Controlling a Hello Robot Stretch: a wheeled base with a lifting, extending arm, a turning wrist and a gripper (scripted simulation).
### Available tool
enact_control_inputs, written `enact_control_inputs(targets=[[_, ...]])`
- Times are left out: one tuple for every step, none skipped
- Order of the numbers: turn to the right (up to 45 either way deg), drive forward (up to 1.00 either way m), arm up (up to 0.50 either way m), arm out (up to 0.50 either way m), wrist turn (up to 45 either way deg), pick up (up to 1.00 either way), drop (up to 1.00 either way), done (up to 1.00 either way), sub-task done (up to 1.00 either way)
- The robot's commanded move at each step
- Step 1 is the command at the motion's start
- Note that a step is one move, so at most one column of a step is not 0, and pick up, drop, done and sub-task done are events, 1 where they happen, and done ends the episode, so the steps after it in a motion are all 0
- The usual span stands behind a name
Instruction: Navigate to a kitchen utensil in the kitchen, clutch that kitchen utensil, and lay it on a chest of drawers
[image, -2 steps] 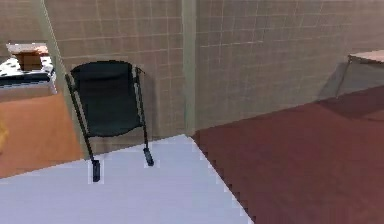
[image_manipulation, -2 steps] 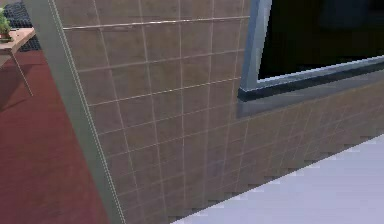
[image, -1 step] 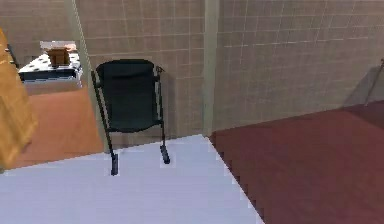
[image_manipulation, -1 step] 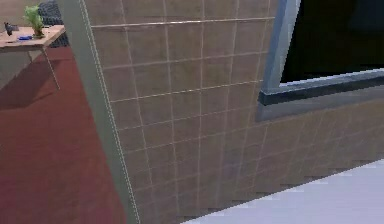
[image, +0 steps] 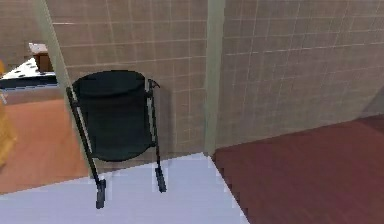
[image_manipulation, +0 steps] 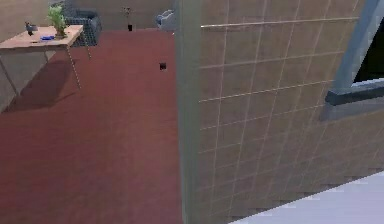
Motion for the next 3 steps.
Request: enact_control_inputs(targets=[[6.0, 0.00, 0.00, 0.00, 0.0, 0.00, 0.00, 0.00, 0.00], [0.0, 0.60, 0.00, 0.00, 0.0, 0.00, 0.00, 0.00, 0.00], [45.0, 0.00, 0.00, 0.00, 0.0, 0.00, 0.00, 0.00, 0.00]])
